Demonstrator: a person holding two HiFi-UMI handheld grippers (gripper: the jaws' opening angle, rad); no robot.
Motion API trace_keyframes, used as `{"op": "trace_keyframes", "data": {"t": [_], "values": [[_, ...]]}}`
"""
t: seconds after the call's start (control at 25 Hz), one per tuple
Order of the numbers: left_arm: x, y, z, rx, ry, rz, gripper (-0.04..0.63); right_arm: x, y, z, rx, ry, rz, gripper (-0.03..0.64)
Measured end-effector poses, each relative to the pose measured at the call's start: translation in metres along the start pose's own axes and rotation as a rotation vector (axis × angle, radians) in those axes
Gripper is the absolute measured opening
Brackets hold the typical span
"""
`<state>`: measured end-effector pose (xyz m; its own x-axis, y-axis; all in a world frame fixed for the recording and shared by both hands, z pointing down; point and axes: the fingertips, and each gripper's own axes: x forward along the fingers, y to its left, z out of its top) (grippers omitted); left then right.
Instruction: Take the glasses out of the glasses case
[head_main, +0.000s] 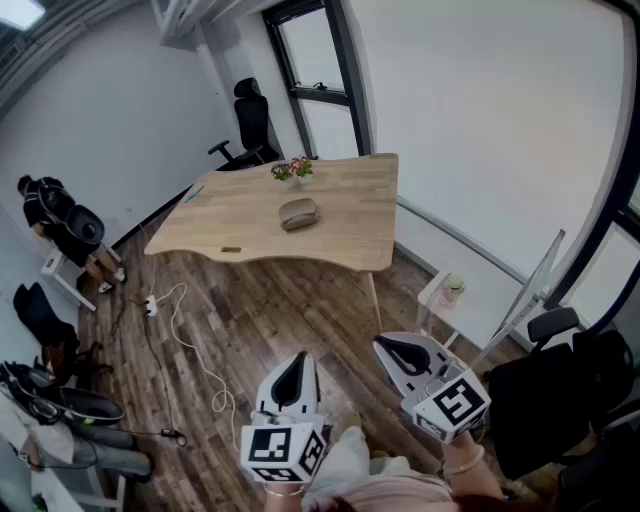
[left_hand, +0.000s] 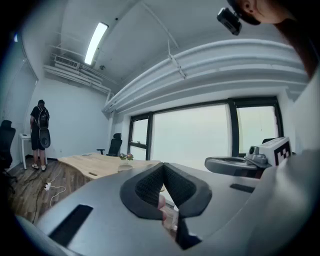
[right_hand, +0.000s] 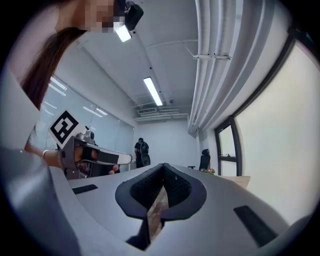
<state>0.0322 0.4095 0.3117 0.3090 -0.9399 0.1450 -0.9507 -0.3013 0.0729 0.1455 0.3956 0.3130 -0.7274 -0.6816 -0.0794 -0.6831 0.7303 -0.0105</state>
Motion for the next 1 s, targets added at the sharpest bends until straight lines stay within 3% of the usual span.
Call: {"op": "trace_keyframes", "data": {"t": [0.36,0.52,1.0], "values": [[0.027,0.019,-0.01,-0.001,0.005,0.006,0.0,0.026,-0.016,-0.008,-0.056,-0.008,0.004,0.0],[0.055,0.027,-0.007,-0.006,-0.001,-0.002,0.0,0.042,-0.028,-0.008,-0.018,-0.007,0.008,0.001],[0.147,0.058,0.004,-0.031,-0.014,-0.015,0.0,0.112,-0.097,-0.019,-0.018,0.012,0.015,0.002]]}}
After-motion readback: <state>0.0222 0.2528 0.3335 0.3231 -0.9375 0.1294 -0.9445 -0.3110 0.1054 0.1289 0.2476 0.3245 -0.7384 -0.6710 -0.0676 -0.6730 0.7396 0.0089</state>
